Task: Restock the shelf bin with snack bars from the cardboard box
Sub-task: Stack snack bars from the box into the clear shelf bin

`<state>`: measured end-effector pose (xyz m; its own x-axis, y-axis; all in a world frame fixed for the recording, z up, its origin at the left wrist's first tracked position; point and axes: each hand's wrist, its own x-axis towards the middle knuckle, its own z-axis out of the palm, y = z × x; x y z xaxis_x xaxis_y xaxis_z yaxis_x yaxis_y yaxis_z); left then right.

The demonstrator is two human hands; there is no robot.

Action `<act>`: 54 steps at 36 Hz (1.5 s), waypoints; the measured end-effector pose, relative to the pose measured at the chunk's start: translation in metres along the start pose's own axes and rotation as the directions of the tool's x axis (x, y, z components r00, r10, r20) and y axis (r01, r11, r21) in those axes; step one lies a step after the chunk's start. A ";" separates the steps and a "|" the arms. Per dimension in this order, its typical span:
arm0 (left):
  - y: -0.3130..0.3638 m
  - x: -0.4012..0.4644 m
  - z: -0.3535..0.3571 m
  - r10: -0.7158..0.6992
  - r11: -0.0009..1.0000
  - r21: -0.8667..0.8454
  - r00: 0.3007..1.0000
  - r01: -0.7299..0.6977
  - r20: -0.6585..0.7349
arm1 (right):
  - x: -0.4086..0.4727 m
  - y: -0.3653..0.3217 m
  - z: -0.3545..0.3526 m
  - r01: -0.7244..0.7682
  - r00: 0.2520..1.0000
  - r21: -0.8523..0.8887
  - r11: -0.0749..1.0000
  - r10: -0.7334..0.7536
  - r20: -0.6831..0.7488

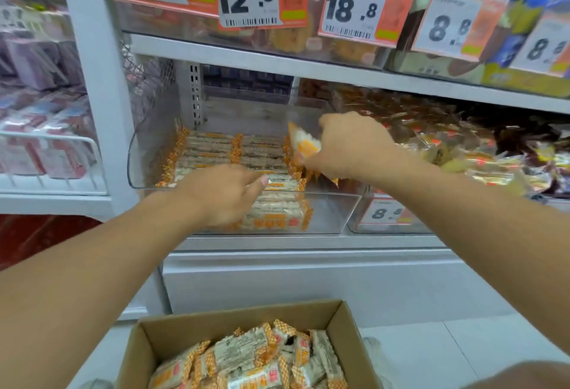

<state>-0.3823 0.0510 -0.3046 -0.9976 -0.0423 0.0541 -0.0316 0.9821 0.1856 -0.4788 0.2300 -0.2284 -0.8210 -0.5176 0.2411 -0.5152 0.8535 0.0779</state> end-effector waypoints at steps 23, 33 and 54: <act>-0.001 0.000 0.003 0.023 0.999 0.033 1.000 -0.022 -0.014 | 0.037 -0.021 0.034 0.303 0.664 -0.337 0.892 0.056 0.746; -0.003 0.004 0.006 0.030 0.999 0.037 0.999 -0.029 -0.026 | 0.051 -0.002 0.037 0.267 0.714 -0.240 0.933 -0.024 0.700; 0.064 0.041 0.010 0.137 0.986 -0.117 0.983 -0.123 0.122 | 0.061 0.006 0.058 0.536 0.639 -0.224 0.814 -0.218 0.738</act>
<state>-0.4261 0.1138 -0.3006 -0.9925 0.1155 -0.0408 0.0988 0.9517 0.2908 -0.5462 0.2005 -0.2693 -0.5940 -0.5610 -0.5765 -0.8042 0.4314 0.4088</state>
